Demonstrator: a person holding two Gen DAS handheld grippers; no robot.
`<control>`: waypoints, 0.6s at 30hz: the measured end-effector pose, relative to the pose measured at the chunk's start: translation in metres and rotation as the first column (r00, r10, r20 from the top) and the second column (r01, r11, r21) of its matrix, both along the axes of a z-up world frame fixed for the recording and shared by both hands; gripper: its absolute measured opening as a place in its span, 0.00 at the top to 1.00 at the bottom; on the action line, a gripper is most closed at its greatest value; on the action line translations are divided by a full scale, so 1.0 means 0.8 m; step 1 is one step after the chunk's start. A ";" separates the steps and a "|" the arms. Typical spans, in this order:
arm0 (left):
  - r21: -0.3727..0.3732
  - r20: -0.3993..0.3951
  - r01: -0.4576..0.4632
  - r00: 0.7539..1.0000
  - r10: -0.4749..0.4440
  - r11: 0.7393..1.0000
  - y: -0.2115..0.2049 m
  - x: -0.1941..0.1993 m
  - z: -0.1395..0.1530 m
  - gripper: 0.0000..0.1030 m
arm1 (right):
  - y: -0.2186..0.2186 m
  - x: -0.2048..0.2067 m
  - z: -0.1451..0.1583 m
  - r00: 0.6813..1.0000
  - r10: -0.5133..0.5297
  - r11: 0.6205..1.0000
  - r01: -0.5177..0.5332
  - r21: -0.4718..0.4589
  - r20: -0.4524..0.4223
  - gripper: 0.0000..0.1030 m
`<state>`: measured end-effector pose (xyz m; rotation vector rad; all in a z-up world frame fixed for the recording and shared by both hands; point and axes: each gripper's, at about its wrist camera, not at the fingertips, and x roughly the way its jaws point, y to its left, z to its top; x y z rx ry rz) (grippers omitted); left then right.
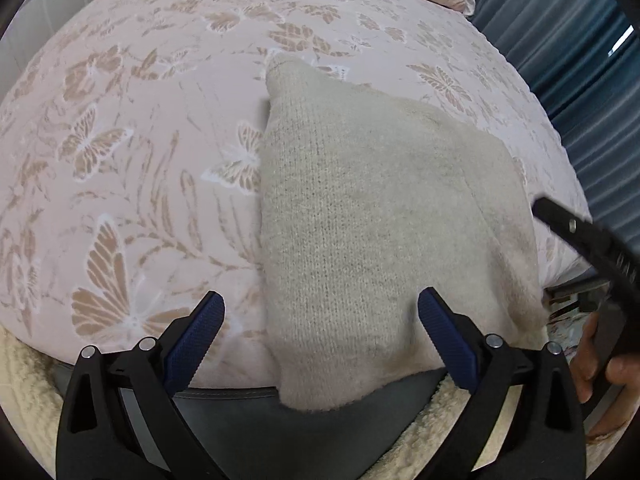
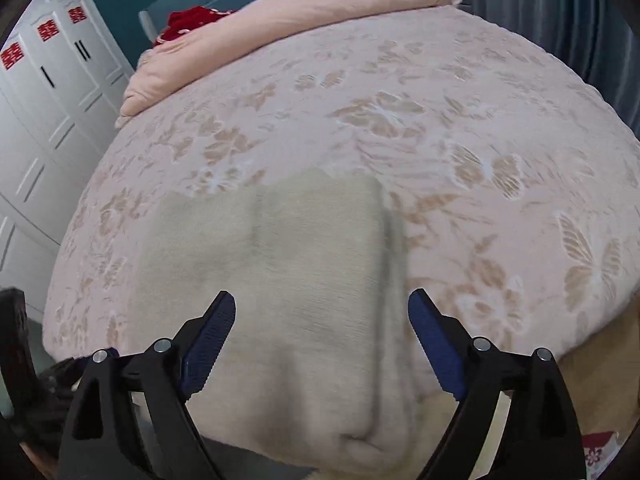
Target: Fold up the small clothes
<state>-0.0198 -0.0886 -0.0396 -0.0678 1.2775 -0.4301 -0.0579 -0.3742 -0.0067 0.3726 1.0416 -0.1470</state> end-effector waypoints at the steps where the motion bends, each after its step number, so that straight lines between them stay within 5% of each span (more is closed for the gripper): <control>1: -0.030 -0.048 -0.021 0.999 0.019 0.999 0.000 0.006 -0.012 0.07 | -0.013 -0.004 -0.017 0.998 -0.010 1.000 0.012 0.029 -0.059 0.16; 4: -0.113 -0.156 -0.057 0.987 0.039 0.992 -0.006 0.016 -0.040 0.07 | -0.031 -0.014 -0.056 0.992 -0.035 0.981 0.056 0.185 -0.119 0.16; 8: -0.125 -0.178 -0.050 0.984 0.027 0.991 -0.024 0.018 -0.055 0.04 | -0.021 -0.006 -0.099 0.987 -0.003 0.939 0.057 0.340 -0.158 0.15; 10: -0.127 -0.190 -0.049 0.982 0.024 0.991 -0.032 0.020 -0.060 0.04 | -0.016 0.000 -0.114 0.989 -0.012 0.922 0.069 0.380 -0.150 0.05; 13: -0.104 -0.195 -0.045 0.981 0.024 0.994 -0.041 0.022 -0.058 0.05 | -0.009 0.005 -0.114 0.991 -0.036 0.921 0.083 0.380 -0.130 0.05; 15: -0.072 -0.181 -0.030 0.983 0.016 0.997 -0.048 0.021 -0.049 0.12 | -0.003 0.005 -0.109 0.994 -0.020 0.924 0.060 0.378 -0.111 0.19; 18: -0.017 -0.121 0.042 0.992 -0.043 0.999 -0.065 0.013 -0.025 0.36 | -0.001 0.001 -0.096 0.996 -0.014 0.922 0.045 0.384 -0.083 0.58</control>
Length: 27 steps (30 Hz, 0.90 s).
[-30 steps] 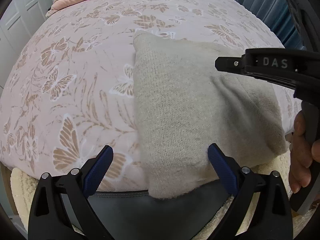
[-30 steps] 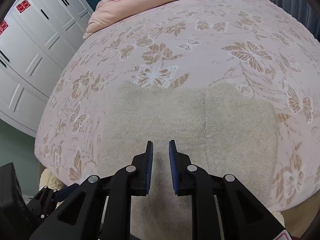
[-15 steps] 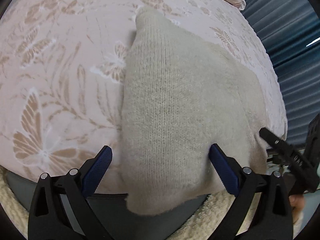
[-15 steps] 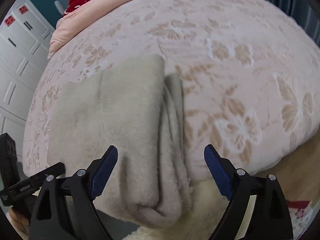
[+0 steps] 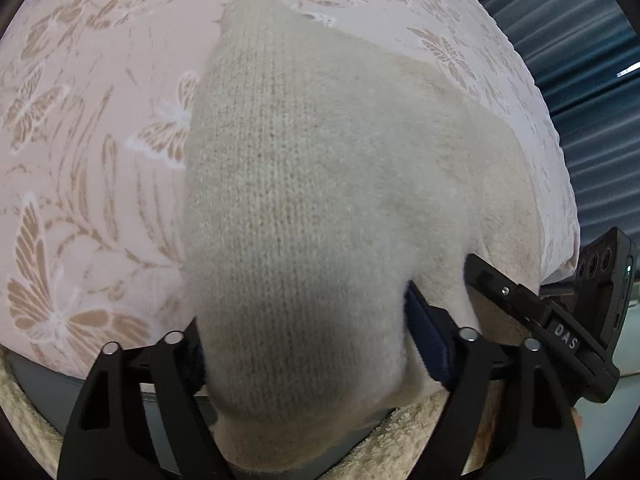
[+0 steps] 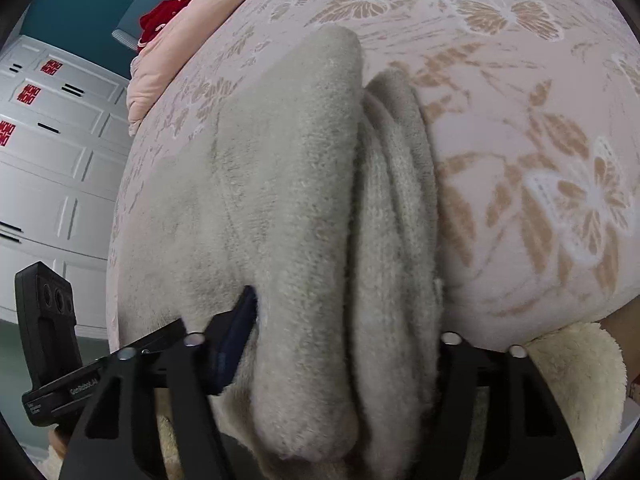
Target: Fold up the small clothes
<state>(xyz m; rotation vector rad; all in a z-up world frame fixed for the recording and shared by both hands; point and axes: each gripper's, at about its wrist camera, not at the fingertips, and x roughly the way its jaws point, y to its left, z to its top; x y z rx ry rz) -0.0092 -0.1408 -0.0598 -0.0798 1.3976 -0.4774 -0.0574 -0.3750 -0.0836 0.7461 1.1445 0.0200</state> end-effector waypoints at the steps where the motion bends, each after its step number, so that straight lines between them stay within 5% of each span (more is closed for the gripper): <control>1: 0.013 0.021 0.028 0.999 -0.028 1.000 -0.004 -0.002 0.009 0.43 | -0.003 -0.003 0.006 1.000 -0.007 1.000 0.007 0.015 0.011 0.62; 7: -0.002 0.109 0.127 0.986 -0.126 0.992 -0.018 -0.011 0.059 0.53 | -0.002 -0.015 0.064 0.993 -0.024 1.000 0.023 0.009 0.119 0.66; 16: -0.091 0.259 0.204 0.950 -0.175 0.975 -0.020 -0.025 0.163 0.53 | -0.009 -0.046 0.169 0.955 -0.074 0.996 0.086 -0.029 0.289 0.66; 23: -0.176 0.412 0.278 0.892 -0.186 0.944 -0.017 -0.037 0.251 0.52 | -0.015 -0.066 0.265 0.889 -0.079 0.987 0.132 -0.086 0.452 0.66; 27: -0.203 0.525 0.312 0.835 -0.166 0.928 0.002 -0.044 0.315 0.52 | 0.004 -0.073 0.329 0.828 -0.023 0.982 0.124 -0.143 0.560 0.66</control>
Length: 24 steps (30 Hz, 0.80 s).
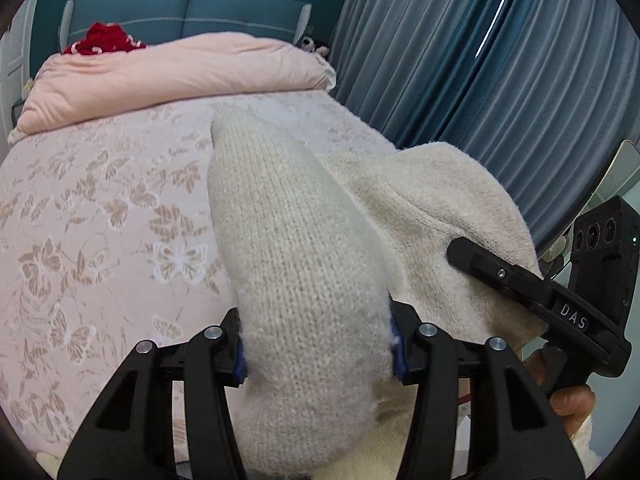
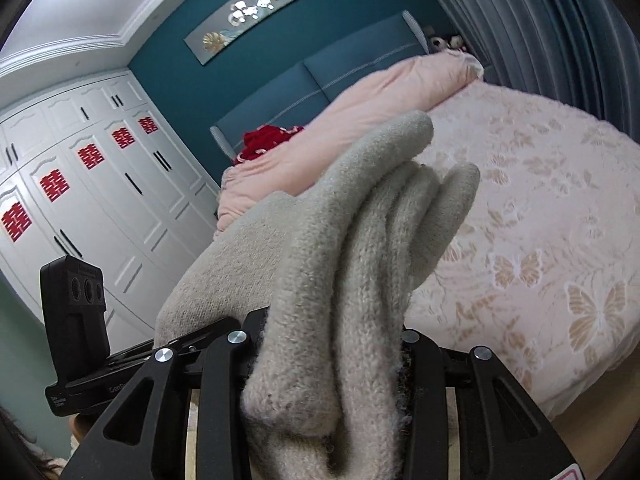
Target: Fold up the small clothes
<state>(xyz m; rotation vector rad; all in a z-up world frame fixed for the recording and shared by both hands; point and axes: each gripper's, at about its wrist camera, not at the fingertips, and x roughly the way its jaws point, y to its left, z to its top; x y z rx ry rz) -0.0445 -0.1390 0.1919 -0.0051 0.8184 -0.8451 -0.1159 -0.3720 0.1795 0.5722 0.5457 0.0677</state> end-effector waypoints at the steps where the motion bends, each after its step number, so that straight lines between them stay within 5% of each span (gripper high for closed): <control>1: -0.020 0.032 -0.002 0.999 0.002 1.000 0.009 -0.002 0.017 0.52 | 0.006 -0.003 0.016 0.999 0.009 1.000 -0.009 -0.010 0.034 0.66; 8: -0.161 0.215 -0.017 0.975 0.051 0.987 0.106 -0.003 0.116 0.52 | 0.073 0.002 0.106 0.960 0.113 0.993 -0.097 -0.074 0.256 0.65; 15: -0.219 0.310 -0.048 0.944 0.116 0.974 0.209 0.018 0.149 0.50 | 0.149 0.041 0.135 0.913 0.226 0.974 -0.200 -0.109 0.341 0.64; 19: -0.191 0.270 -0.119 0.948 0.169 0.974 0.255 0.044 0.106 0.46 | 0.184 0.075 0.094 0.924 0.273 0.962 -0.263 -0.074 0.269 0.61; 22: -0.156 0.128 -0.197 0.968 0.217 0.968 0.275 0.082 0.020 0.41 | 0.201 0.115 0.002 0.948 0.288 0.957 -0.291 0.008 0.134 0.54; 24: -0.106 0.017 -0.239 0.970 0.242 0.965 0.288 0.107 -0.064 0.33 | 0.208 0.145 -0.094 0.961 0.273 0.961 -0.271 0.050 -0.038 0.50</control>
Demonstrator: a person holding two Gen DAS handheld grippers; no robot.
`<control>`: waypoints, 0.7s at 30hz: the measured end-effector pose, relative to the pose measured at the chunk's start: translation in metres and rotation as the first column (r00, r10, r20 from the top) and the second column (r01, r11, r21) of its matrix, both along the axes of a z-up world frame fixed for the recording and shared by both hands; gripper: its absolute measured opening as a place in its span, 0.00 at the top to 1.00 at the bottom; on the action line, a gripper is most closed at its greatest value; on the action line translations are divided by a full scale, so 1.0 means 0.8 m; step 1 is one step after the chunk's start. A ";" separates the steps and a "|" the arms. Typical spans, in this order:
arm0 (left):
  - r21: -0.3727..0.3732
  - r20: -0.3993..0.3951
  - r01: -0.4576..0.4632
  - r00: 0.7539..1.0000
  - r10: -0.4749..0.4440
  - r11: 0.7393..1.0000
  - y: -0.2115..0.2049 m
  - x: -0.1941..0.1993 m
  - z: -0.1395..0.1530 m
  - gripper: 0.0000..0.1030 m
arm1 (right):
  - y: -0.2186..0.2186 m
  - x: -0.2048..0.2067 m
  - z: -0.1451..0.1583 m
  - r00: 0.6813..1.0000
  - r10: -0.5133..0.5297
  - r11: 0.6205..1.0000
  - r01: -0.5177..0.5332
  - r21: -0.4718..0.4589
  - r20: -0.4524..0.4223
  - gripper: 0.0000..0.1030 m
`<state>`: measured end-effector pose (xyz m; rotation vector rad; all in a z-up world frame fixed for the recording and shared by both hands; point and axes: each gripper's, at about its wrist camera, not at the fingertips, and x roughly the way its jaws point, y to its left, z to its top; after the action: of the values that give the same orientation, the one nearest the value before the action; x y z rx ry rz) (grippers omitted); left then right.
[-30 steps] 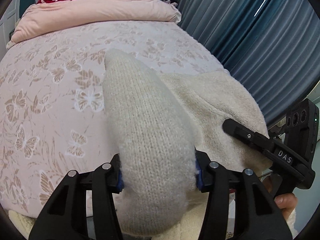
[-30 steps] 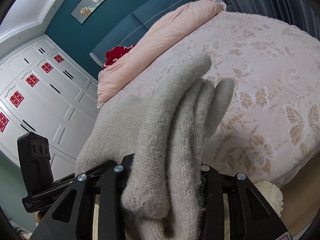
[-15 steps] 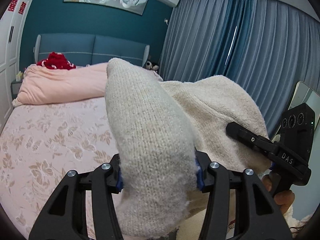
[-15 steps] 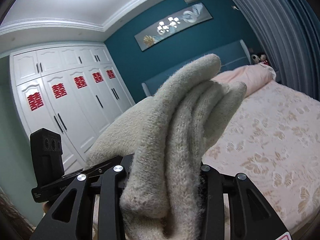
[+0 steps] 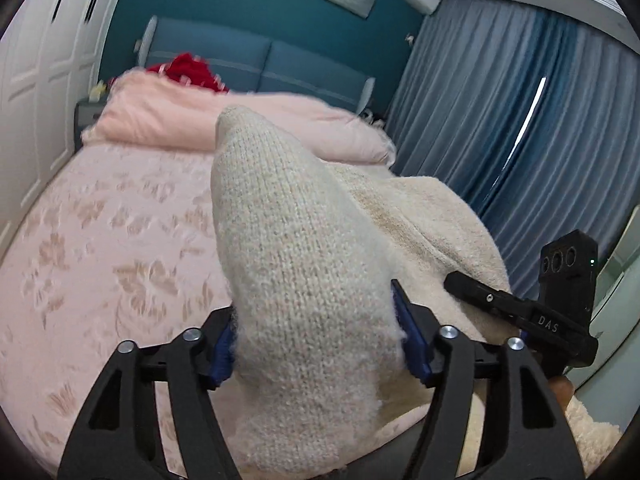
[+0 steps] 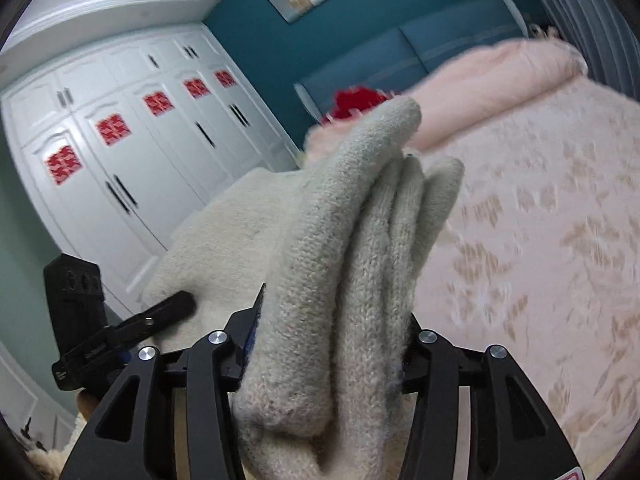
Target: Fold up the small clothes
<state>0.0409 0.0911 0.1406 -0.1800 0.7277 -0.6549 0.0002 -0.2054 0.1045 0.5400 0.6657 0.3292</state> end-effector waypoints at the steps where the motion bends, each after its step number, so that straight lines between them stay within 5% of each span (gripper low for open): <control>1: 0.040 -0.062 -0.031 0.998 0.034 0.999 0.006 0.007 -0.047 0.33 | 0.002 0.010 -0.050 0.994 -0.022 1.000 0.020 -0.023 -0.109 0.49; 3: 0.138 -0.192 -0.084 0.975 0.110 0.987 0.020 0.016 -0.139 0.34 | 0.003 0.013 -0.140 0.942 -0.091 0.993 0.062 -0.098 -0.324 0.49; 5: 0.187 -0.275 -0.110 0.948 0.159 0.976 0.042 0.010 -0.188 0.35 | -0.009 -0.008 -0.181 0.914 -0.103 0.995 0.091 -0.049 -0.391 0.49; 6: 0.161 -0.283 -0.117 0.946 0.159 0.980 0.053 0.005 -0.194 0.34 | -0.014 -0.015 -0.184 0.919 -0.099 0.995 0.100 -0.016 -0.382 0.48; 10: 0.053 -0.320 -0.181 0.928 0.189 0.982 0.077 0.012 -0.179 0.11 | -0.023 0.002 -0.168 0.934 -0.112 0.994 0.102 -0.047 -0.339 0.20; 12: 0.016 -0.351 -0.190 0.918 0.183 0.982 0.071 0.035 -0.178 0.09 | -0.018 0.029 -0.175 0.930 -0.087 0.996 0.078 -0.038 -0.356 0.17; 15: 0.022 -0.434 -0.196 0.881 0.186 0.980 0.052 0.063 -0.207 0.09 | -0.008 0.076 -0.205 0.890 -0.090 0.996 0.068 -0.065 -0.448 0.17; 18: 0.057 -0.528 -0.186 0.828 0.188 0.981 0.037 0.081 -0.258 0.11 | 0.000 0.091 -0.252 0.842 -0.052 0.998 0.069 0.012 -0.537 0.16; 19: 0.055 -0.556 -0.184 0.810 0.183 0.981 0.034 0.085 -0.272 0.24 | 0.001 0.091 -0.253 0.851 -0.058 0.997 0.081 0.021 -0.522 0.26; 20: 0.011 -0.585 -0.182 0.796 0.154 0.983 0.033 0.089 -0.280 0.34 | 0.008 0.098 -0.246 0.861 -0.006 0.996 0.051 0.076 -0.508 0.57; 21: 0.008 -0.588 -0.196 0.792 0.163 0.981 0.033 0.090 -0.277 0.41 | 0.011 0.101 -0.231 0.870 -0.014 0.997 0.050 0.060 -0.493 0.59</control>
<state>0.1132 0.1172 -0.0811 -0.5128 1.2763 -0.4296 0.0808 -0.1965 -0.0801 0.7120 1.1437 0.1807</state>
